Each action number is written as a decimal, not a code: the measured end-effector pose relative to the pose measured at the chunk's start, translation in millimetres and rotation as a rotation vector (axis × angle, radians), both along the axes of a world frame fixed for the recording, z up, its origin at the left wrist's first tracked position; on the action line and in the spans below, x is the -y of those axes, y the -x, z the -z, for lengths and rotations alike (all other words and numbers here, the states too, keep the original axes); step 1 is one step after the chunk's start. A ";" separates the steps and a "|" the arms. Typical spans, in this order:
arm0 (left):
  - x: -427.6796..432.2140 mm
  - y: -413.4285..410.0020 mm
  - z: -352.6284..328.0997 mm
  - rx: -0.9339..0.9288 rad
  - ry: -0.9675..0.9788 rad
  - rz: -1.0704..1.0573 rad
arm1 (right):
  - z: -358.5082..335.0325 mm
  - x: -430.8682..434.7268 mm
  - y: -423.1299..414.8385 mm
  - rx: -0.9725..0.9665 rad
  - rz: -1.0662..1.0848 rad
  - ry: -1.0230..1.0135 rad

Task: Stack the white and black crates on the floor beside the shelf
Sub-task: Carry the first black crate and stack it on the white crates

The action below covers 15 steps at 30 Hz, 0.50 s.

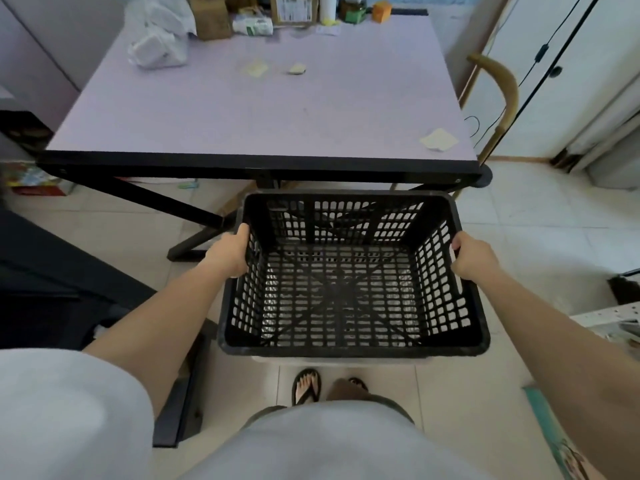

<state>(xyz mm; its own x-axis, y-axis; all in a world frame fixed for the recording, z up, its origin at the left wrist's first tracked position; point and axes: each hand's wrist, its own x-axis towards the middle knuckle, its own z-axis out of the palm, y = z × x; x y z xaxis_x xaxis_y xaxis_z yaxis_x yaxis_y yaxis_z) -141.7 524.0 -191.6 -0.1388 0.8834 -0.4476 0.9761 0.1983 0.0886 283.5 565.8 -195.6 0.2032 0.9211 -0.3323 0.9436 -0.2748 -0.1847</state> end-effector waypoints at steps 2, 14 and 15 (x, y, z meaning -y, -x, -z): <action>3.4 -0.2 2.1 0.000 -0.001 -0.001 | 1.5 2.6 -1.8 -0.003 0.005 0.005; 7.5 -3.5 8.2 -0.016 -0.024 -0.014 | 2.7 14.1 -5.4 -0.001 0.032 0.037; 6.9 -2.6 8.9 -0.008 -0.026 -0.013 | 2.5 15.1 -5.6 -0.003 0.034 0.035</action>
